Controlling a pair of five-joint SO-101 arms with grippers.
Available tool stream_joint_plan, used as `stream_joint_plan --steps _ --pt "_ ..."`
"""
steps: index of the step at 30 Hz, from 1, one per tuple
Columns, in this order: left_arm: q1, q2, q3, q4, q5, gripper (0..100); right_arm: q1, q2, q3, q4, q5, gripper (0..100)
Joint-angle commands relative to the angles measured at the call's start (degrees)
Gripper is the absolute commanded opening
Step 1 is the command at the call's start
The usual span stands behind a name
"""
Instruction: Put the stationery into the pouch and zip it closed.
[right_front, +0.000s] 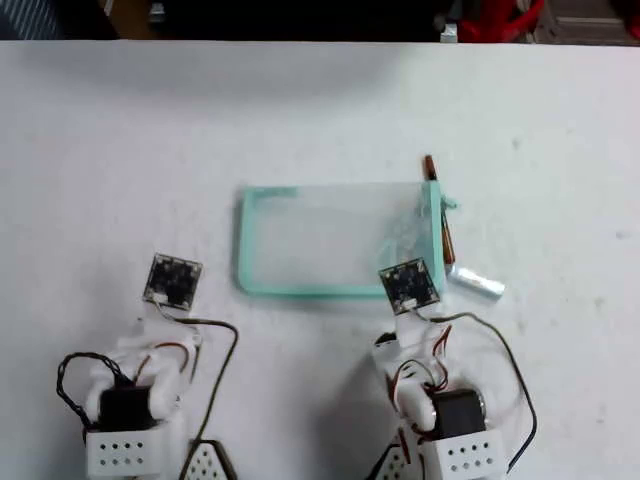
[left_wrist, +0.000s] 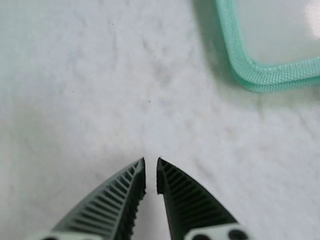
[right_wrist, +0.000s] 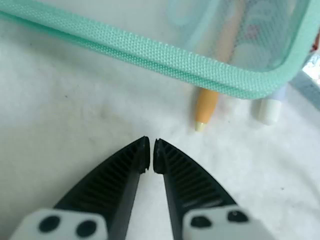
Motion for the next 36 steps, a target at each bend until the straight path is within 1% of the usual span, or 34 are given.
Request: stream_joint_plan --steps 1,28,30,34,36 --pt "-0.31 -0.31 -0.26 0.09 0.18 6 0.57 -0.57 0.53 0.22 0.35 2.5" --pt "-0.31 -0.4 -0.26 -0.35 0.18 6 0.57 -0.57 0.53 0.22 0.35 2.5" --pt "-0.31 -0.4 -0.26 -3.16 0.18 6 0.57 -0.57 0.53 0.22 0.35 2.5" --pt "-0.31 -0.4 -0.26 -13.27 0.53 6 0.57 -0.57 0.53 0.22 0.35 2.5" --pt "-0.31 -0.4 -0.26 -13.63 0.62 6 0.57 -0.57 0.53 0.22 0.35 2.5"
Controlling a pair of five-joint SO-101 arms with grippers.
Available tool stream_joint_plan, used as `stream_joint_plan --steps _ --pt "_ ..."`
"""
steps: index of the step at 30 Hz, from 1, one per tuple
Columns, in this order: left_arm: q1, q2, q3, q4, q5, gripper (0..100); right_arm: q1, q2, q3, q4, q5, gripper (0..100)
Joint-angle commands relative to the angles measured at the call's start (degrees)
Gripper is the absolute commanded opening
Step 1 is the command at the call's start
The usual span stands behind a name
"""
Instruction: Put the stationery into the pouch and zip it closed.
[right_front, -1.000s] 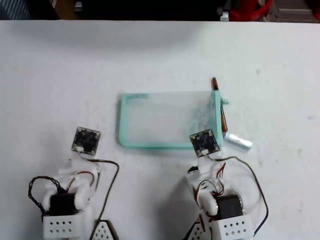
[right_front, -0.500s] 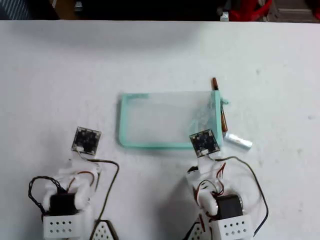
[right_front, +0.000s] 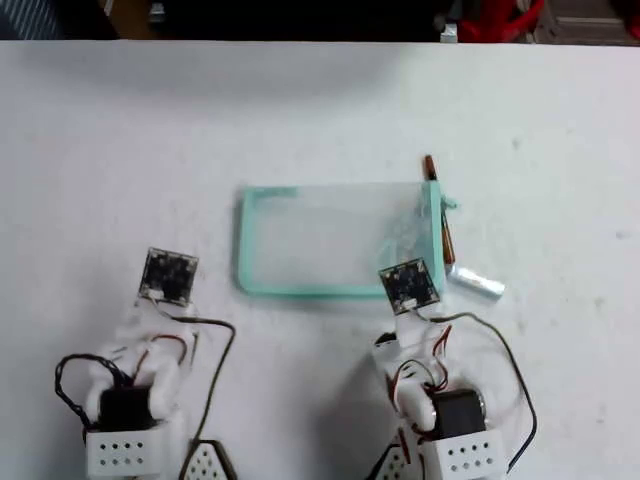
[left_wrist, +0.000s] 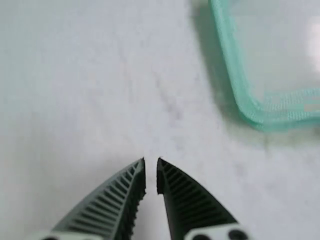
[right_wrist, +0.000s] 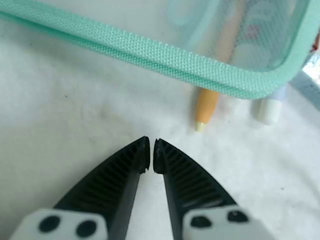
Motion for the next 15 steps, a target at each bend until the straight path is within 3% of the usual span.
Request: stream_joint_plan --steps 1,12,15 --pt "-0.31 -0.4 -0.26 -3.25 0.7 6 -0.04 -0.57 0.53 0.22 0.18 2.5" --pt "-0.31 -0.4 -0.26 -2.99 0.7 6 -14.64 -0.57 0.53 0.22 0.09 2.7" --pt "-0.4 -0.4 -0.26 -2.99 0.7 6 -15.78 -0.57 0.53 0.22 0.35 2.5"
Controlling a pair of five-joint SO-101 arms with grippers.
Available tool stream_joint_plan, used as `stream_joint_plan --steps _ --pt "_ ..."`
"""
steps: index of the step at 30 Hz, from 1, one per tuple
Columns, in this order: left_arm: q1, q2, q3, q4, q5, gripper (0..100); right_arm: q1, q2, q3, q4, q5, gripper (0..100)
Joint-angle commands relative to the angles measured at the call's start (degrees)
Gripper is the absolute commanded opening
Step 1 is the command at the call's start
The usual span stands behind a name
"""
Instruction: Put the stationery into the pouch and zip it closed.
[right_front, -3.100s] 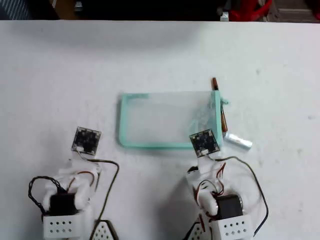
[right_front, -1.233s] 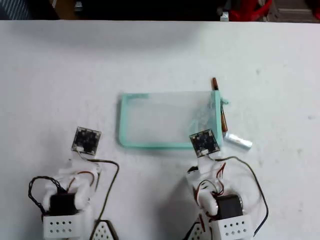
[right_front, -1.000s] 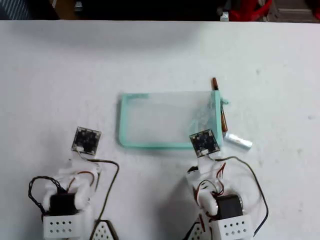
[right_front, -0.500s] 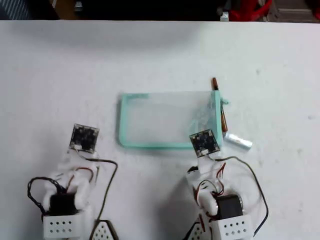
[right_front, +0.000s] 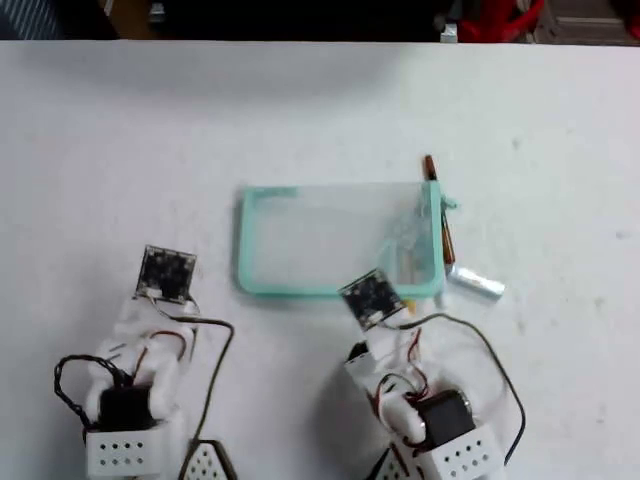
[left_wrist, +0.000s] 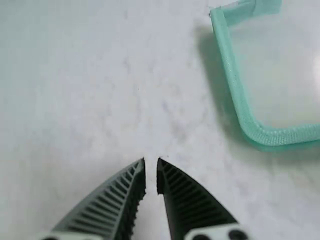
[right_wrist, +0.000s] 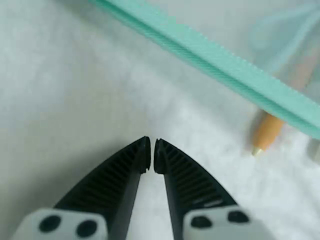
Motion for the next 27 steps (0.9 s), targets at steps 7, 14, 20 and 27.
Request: stream_joint_plan --steps 7,14,20,27 --pt "-0.66 -0.4 -2.37 3.08 0.62 6 2.24 -0.66 0.53 -0.92 0.44 2.8" --pt "-0.57 -0.4 -3.52 5.01 0.26 6 2.77 -0.66 -4.13 -16.75 7.38 2.8" --pt "-0.66 -0.4 -3.52 5.01 0.18 6 5.41 -0.66 -3.43 -31.69 8.88 2.8" --pt "-0.75 -0.4 -3.43 5.01 0.18 6 8.92 -0.66 -1.76 -30.37 8.97 2.6"
